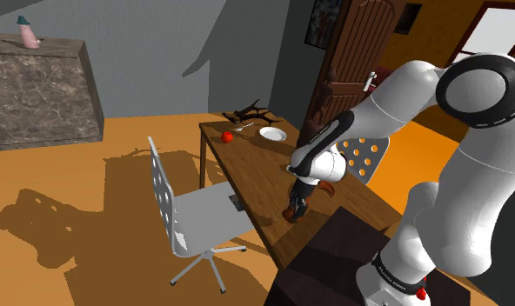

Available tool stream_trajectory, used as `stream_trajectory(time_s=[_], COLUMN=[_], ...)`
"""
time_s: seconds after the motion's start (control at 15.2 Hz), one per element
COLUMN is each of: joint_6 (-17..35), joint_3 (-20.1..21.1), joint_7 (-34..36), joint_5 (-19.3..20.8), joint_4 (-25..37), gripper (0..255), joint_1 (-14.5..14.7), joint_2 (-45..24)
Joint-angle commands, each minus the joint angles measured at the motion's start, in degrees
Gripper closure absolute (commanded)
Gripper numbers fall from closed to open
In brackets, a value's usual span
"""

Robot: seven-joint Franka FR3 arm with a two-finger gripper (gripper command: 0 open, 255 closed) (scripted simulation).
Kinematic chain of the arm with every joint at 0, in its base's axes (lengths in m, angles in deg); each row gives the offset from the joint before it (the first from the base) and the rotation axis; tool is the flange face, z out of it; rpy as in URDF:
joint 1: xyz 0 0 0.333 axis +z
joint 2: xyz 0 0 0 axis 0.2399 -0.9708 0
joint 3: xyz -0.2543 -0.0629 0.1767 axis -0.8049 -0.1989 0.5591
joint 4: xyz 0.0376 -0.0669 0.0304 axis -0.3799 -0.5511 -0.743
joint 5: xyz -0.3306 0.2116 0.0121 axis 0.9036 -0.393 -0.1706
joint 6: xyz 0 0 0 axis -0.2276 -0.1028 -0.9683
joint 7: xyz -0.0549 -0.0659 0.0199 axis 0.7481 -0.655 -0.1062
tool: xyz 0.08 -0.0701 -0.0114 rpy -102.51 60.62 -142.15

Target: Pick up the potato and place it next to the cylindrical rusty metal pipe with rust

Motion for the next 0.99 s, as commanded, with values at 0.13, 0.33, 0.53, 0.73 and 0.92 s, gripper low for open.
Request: stream_trajectory(time_s=[0.13,0.33,0.53,0.73,0.92], joint_6=[-1.8,-3.5,-5.6,-8.0,-10.5], joint_3=[-1.7,-2.2,-2.0,-1.5,-0.8], joint_7=[6.5,10.9,14.8,18.1,20.8], joint_5=[8.1,13.6,18.3,22.2,25.2], joint_4=[-1.3,-1.9,-2.2,-2.2,-2.1], gripper=[255,255,255,255,255], joint_1=[0.1,-0.6,-1.7,-3.0,-4.3], joint_2=[5.1,8.7,12.1,15.4,18.3])
